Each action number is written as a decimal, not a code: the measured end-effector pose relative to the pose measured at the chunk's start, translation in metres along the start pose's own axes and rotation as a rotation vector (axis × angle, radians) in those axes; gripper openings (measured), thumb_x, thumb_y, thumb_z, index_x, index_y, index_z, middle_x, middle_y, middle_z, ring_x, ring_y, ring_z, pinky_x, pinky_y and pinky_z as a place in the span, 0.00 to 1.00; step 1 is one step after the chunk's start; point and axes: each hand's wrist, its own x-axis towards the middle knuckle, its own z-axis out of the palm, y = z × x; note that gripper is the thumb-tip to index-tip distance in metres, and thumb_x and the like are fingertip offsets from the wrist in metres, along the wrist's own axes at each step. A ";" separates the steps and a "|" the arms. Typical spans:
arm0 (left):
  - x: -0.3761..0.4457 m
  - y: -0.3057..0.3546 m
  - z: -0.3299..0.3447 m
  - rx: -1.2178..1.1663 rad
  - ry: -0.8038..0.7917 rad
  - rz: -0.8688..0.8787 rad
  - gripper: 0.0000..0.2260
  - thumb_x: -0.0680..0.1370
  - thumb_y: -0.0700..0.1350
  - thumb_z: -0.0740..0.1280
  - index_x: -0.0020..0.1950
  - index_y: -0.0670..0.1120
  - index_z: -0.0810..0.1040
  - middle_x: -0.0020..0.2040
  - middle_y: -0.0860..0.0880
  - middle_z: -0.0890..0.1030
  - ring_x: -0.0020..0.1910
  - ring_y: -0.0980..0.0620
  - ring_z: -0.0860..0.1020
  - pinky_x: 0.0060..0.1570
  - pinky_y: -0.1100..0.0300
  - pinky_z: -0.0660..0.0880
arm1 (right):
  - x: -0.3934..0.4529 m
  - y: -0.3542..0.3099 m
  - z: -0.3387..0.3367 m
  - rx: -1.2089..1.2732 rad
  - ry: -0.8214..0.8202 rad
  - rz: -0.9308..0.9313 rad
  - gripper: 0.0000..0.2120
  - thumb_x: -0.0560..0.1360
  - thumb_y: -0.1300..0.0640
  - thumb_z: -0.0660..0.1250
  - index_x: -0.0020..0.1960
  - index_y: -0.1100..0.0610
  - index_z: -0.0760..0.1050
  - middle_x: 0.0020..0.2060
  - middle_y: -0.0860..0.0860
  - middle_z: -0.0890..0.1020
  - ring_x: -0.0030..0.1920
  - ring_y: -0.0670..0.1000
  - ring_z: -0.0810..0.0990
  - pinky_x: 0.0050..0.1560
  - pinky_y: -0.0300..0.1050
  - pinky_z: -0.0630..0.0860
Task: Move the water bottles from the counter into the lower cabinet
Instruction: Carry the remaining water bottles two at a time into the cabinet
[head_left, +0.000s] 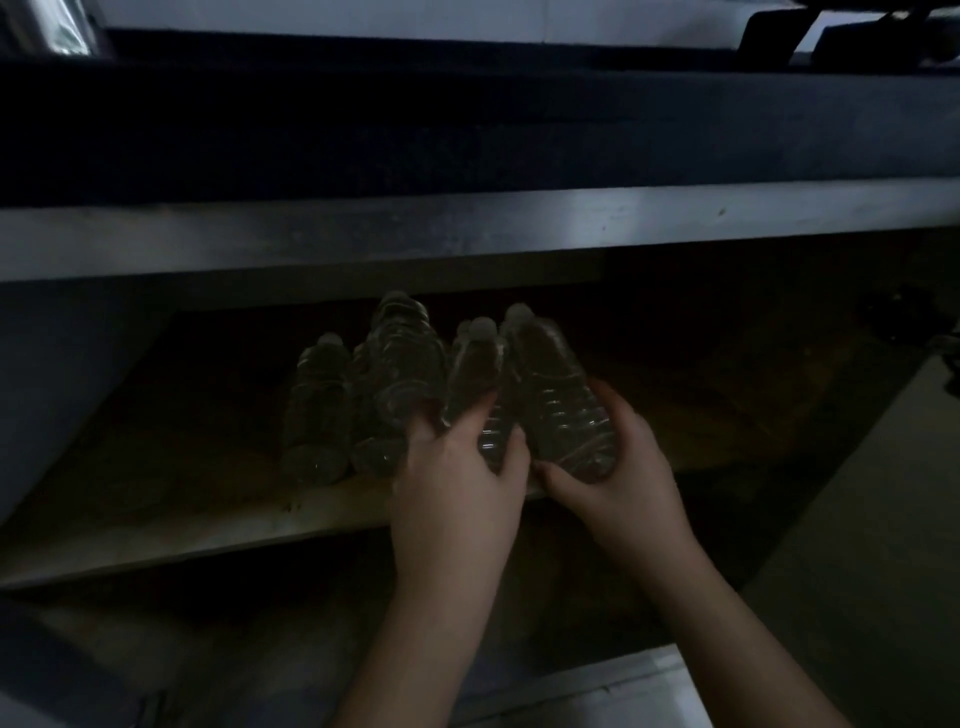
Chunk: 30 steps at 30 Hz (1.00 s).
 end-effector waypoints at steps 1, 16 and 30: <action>0.000 0.001 0.001 -0.022 -0.016 -0.009 0.19 0.77 0.60 0.63 0.68 0.63 0.70 0.67 0.53 0.69 0.64 0.56 0.69 0.57 0.64 0.65 | 0.002 0.001 -0.001 -0.005 0.007 -0.003 0.40 0.65 0.51 0.78 0.68 0.37 0.58 0.57 0.33 0.64 0.66 0.41 0.64 0.61 0.43 0.68; 0.000 -0.010 -0.003 -0.069 -0.231 0.075 0.43 0.71 0.56 0.74 0.76 0.65 0.50 0.76 0.57 0.45 0.76 0.52 0.54 0.71 0.57 0.61 | 0.016 0.019 0.004 0.116 0.081 -0.005 0.41 0.66 0.51 0.77 0.73 0.46 0.60 0.68 0.44 0.71 0.67 0.42 0.69 0.66 0.47 0.71; 0.021 -0.010 0.019 0.528 0.188 0.208 0.29 0.64 0.54 0.79 0.61 0.46 0.76 0.52 0.45 0.83 0.54 0.44 0.80 0.55 0.45 0.74 | 0.032 0.018 0.020 -0.126 0.155 -0.114 0.36 0.69 0.46 0.74 0.73 0.46 0.63 0.72 0.51 0.65 0.71 0.51 0.65 0.69 0.52 0.68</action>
